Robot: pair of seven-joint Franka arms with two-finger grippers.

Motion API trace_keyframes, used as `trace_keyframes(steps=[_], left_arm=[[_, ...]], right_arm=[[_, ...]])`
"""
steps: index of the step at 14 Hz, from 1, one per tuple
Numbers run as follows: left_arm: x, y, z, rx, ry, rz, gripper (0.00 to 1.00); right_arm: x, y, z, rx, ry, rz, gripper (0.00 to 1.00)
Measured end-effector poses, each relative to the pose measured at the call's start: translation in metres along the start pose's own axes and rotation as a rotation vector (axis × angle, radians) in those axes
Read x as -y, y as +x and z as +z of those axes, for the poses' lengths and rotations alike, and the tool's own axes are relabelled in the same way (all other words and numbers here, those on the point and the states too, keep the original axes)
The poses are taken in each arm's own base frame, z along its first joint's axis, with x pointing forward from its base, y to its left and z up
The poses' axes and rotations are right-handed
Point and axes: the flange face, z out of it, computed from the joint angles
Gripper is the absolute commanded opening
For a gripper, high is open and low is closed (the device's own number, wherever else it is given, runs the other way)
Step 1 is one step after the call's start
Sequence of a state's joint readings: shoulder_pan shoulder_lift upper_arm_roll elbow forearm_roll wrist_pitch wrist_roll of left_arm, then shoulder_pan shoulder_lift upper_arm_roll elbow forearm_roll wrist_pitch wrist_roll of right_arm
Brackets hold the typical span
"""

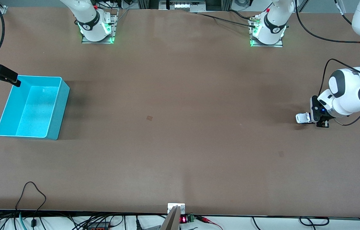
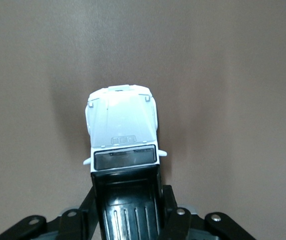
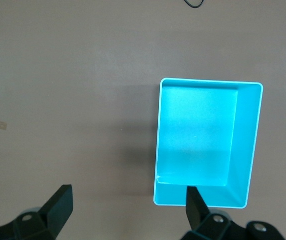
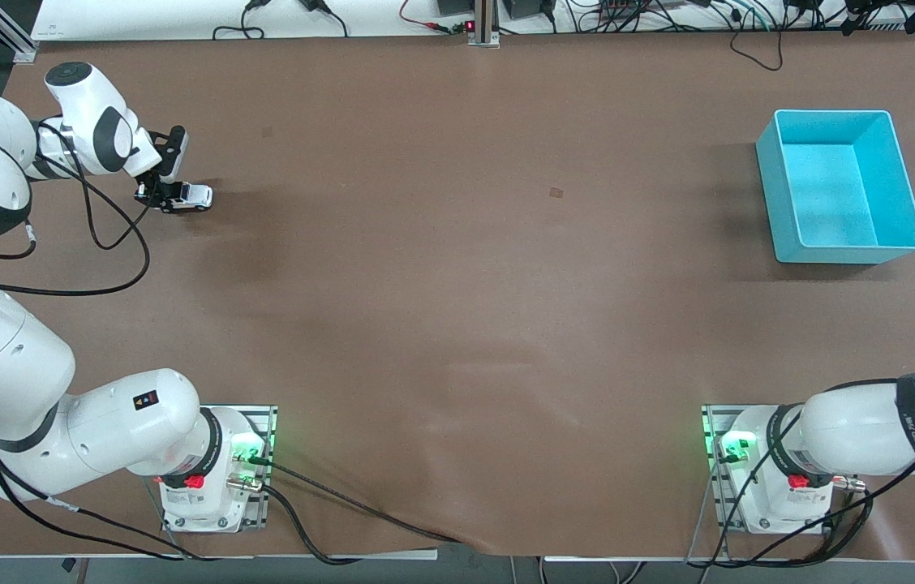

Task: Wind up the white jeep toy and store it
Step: 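Drag the jeep backward along the table with the left gripper, then open the left gripper to release the jeep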

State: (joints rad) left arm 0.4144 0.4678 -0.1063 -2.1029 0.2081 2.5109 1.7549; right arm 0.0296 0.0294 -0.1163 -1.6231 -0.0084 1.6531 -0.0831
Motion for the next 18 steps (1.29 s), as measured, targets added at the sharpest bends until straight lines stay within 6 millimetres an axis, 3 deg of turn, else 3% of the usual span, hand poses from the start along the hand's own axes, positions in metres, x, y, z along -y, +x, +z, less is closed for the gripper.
trace_keyframes(steps=[5, 7, 8, 9, 10, 14, 18], left_arm=[[-0.002, -0.014, 0.001, -0.001, 0.002, -0.005, 0.32], [-0.003, -0.018, 0.001, -0.001, 0.003, -0.002, 0.39], [-0.003, -0.02, 0.001, -0.001, 0.003, -0.002, 0.56], [-0.003, -0.021, 0.001, -0.002, 0.004, -0.004, 0.91], [-0.004, -0.022, 0.003, -0.003, 0.002, -0.004, 1.0], [0.001, -0.011, -0.006, -0.021, -0.036, 0.022, 1.0], [0.02, 0.011, -0.071, -0.018, -0.091, 0.069, 1.0]], right_arm=[[0.0, 0.0, 0.0, 0.0, 0.0, 0.0, 1.0], [0.0, 0.0, 0.0, 0.0, 0.0, -0.001, 1.0], [0.001, 0.0, 0.0, 0.0, 0.0, -0.001, 1.0], [0.001, 0.0, 0.0, 0.0, 0.0, -0.001, 1.0], [0.001, 0.0, 0.0, 0.0, 0.0, -0.001, 1.0], [0.001, 0.0, 0.0, 0.0, 0.0, -0.002, 1.0], [0.001, 0.0, 0.0, 0.0, 0.0, -0.002, 1.0]])
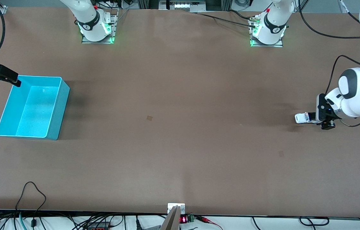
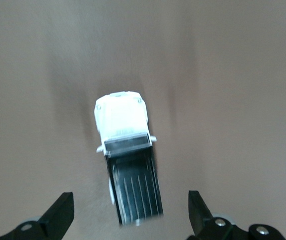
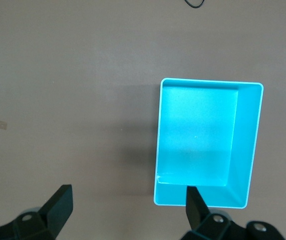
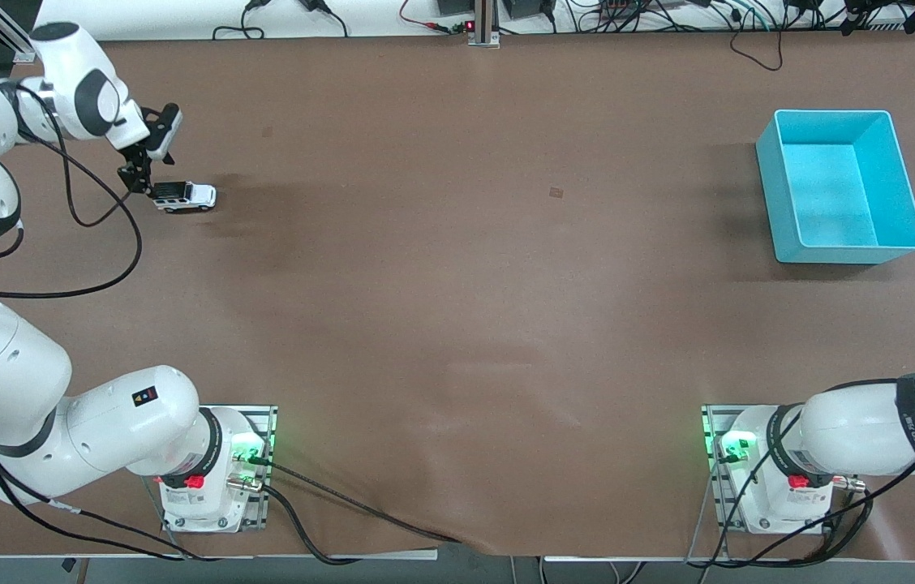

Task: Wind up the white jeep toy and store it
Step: 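Open the left gripper to release the jeep, then raise the left gripper away as the jeep rolls toward the bin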

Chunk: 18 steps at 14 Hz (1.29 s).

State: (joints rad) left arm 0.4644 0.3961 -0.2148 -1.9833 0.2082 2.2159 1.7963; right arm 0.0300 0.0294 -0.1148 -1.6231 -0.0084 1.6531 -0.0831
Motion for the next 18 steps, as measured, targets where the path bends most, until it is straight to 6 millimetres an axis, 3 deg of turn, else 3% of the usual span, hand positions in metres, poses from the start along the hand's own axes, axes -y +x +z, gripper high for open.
trace_keyframes(steps=[3, 12, 18], left_arm=[[0.002, 0.009, -0.027, 0.014, 0.017, 0.015, 1.0], [0.013, 0.032, -0.036, 0.011, 0.037, 0.056, 1.0], [0.018, 0.053, -0.054, -0.004, 0.071, 0.069, 1.0]], right_arm=[[0.0, 0.0, 0.0, 0.0, 0.0, 0.0, 1.0], [0.0, 0.0, 0.0, 0.0, 0.0, 0.0, 1.0], [0.0, 0.0, 0.0, 0.0, 0.0, -0.001, 1.0]])
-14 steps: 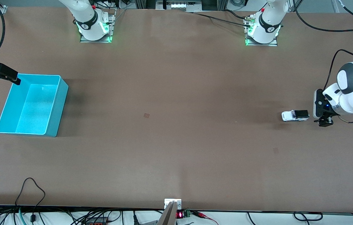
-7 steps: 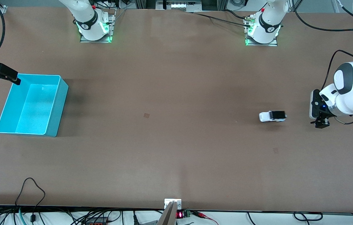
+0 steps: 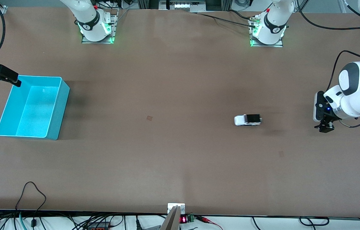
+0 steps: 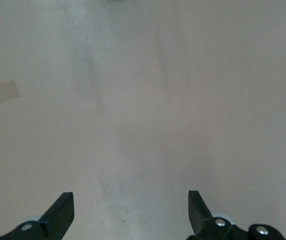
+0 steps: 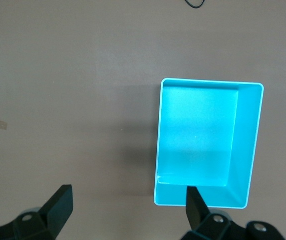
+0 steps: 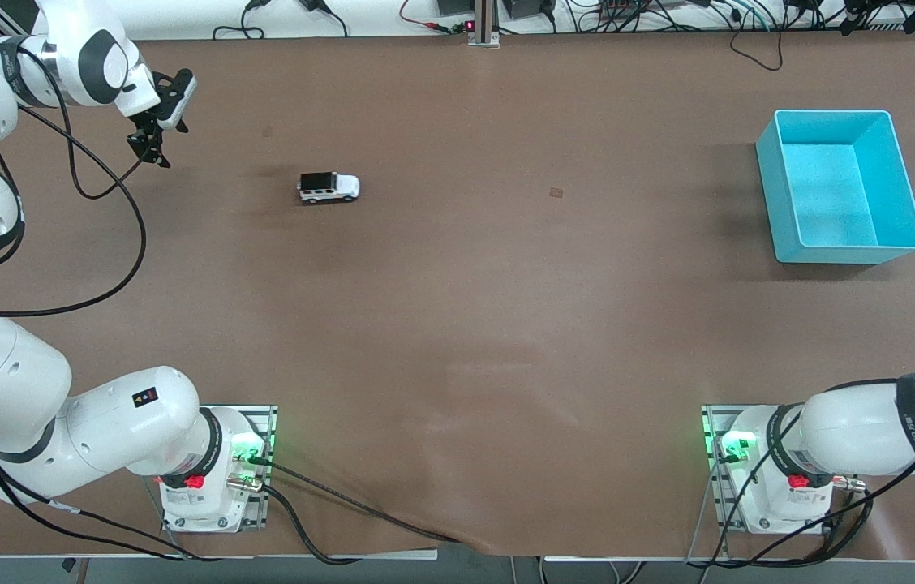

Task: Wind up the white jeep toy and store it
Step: 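Raise the left gripper away as the jeep rolls toward the bin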

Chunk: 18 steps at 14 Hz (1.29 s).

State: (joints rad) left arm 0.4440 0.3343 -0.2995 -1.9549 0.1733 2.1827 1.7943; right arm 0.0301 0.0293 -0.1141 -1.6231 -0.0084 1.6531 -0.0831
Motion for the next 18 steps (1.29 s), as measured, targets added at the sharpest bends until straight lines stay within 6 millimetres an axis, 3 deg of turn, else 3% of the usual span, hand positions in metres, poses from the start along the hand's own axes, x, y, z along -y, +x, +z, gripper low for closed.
trace_keyframes(steps=[9, 12, 18], left_arm=[[0.023, 0.043, -0.023, -0.095, 0.062, -0.087, 1.0], [0.03, 0.057, -0.03, -0.098, 0.067, -0.249, 1.0], [0.043, 0.057, -0.063, -0.118, 0.113, -0.682, 1.0]], right_arm=[[-0.001, 0.0, 0.0, 0.001, 0.0, 0.002, 1.0], [-0.001, 0.0, 0.0, 0.002, 0.0, 0.002, 1.0], [0.0, 0.001, 0.004, 0.007, 0.019, 0.006, 1.0]])
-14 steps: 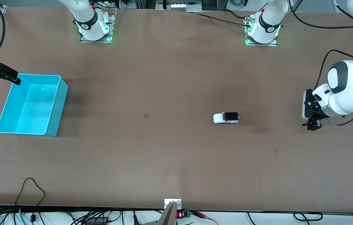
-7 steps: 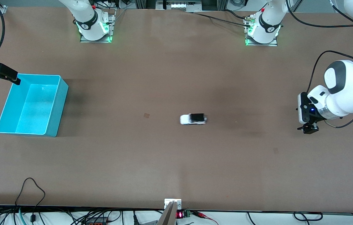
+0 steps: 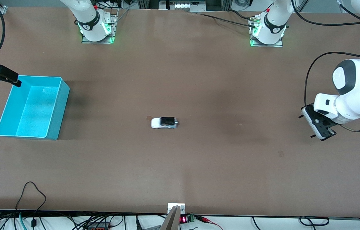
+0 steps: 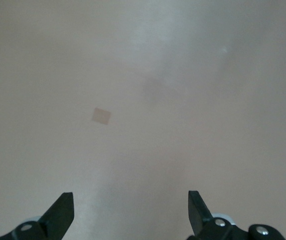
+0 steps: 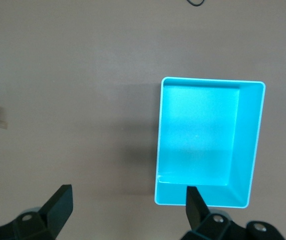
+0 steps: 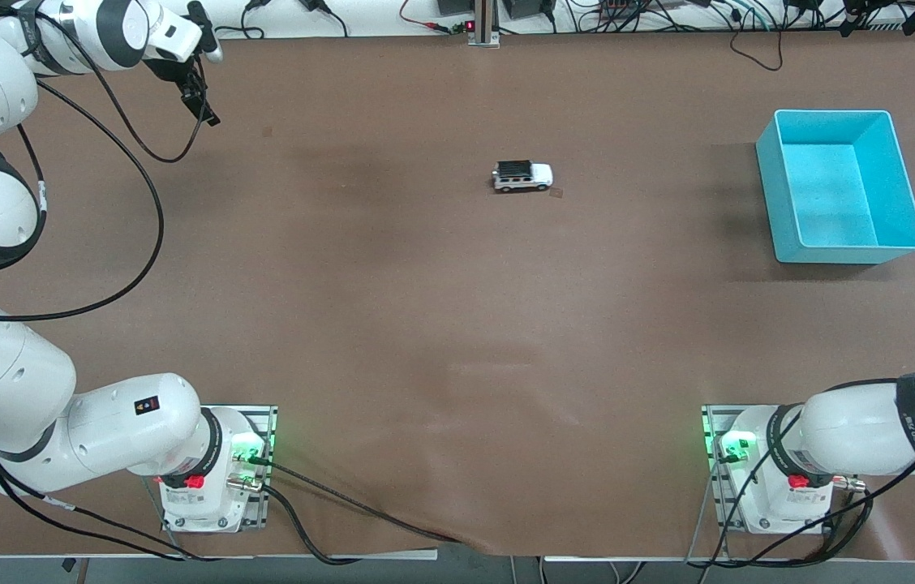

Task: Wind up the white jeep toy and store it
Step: 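Raise the left gripper away as the jeep rolls toward the bin, then reach the right gripper toward the rolled jeep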

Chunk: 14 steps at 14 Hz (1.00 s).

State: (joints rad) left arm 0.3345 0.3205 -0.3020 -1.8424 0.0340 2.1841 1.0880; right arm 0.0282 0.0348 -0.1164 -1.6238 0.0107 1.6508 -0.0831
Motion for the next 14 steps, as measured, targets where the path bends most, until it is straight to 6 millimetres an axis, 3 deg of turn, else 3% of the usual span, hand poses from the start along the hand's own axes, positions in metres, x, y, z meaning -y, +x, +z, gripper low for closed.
trace_keyframes(steps=[4, 7, 10, 14], left_arm=[[0.001, 0.015, -0.012, -0.016, 0.022, -0.221, 1.0], [0.008, 0.024, -0.034, -0.048, 0.06, -0.365, 1.0], [0.017, 0.015, -0.053, -0.095, 0.053, -0.532, 1.0], [0.018, 0.009, -0.079, -0.086, 0.031, -0.753, 1.0]], right_arm=[[-0.003, 0.003, 0.008, 0.012, 0.021, 0.012, 1.0], [-0.007, 0.006, 0.016, 0.025, 0.023, 0.019, 1.0], [-0.006, 0.01, 0.024, 0.039, 0.024, 0.005, 1.0], [0.003, 0.016, 0.047, 0.09, 0.034, -0.161, 1.0]])
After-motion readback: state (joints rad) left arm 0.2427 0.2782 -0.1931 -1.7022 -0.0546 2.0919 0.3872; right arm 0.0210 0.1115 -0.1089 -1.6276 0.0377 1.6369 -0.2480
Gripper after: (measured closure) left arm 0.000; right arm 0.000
